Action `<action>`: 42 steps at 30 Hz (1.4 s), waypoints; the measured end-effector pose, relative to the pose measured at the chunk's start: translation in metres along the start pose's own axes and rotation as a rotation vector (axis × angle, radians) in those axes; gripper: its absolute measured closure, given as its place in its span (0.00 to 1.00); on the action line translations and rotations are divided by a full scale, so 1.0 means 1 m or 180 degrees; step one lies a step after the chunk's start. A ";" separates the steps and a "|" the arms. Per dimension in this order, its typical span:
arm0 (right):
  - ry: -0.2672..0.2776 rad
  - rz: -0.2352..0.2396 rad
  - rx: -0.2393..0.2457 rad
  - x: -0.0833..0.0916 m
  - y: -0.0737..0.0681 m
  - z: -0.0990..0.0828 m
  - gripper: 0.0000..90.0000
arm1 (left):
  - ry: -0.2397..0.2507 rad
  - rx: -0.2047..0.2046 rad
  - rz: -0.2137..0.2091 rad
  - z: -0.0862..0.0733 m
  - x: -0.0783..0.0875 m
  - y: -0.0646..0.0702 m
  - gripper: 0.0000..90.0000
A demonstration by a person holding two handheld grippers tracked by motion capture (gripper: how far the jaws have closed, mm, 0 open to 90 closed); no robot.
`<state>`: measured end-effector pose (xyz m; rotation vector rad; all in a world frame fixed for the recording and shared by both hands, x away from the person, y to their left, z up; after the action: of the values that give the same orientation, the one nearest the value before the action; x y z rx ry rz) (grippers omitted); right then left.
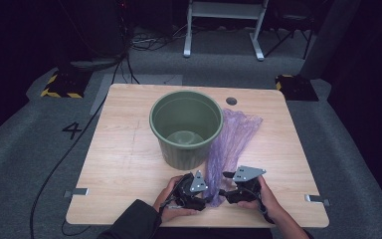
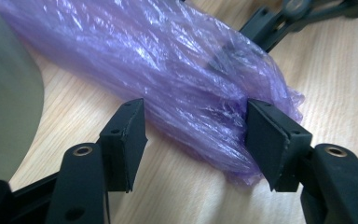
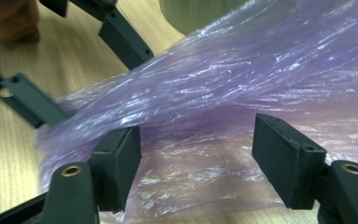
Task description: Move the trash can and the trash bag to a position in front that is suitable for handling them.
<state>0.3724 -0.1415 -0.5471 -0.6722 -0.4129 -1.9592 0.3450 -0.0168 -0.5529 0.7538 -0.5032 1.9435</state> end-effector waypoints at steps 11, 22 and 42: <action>0.0327 -0.0157 -0.0032 0.039 0.011 0.036 0.33 | -0.0012 0.0087 0.0021 -0.029 0.024 -0.025 0.40; 0.0632 -0.0311 0.0372 0.077 0.013 0.106 0.31 | -0.0128 0.0215 0.0278 -0.052 0.050 -0.055 0.28; 0.0416 0.0037 0.0866 0.044 -0.008 0.186 0.46 | -0.0121 0.0602 0.0540 -0.089 0.084 -0.095 0.31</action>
<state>0.4014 -0.0670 -0.3739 -0.3697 -0.5799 -1.8789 0.3732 0.1353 -0.5567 0.8936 -0.4214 2.1598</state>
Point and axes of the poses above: each handheld gripper's, and its own axes: x roughly backward along the jaws, z roughly out of its top, y roughly to its right, the point moved 8 cm from there along -x, roughly forward along the jaws, and after that the axes turned 2 degrees about z, right-handed, at the moved point
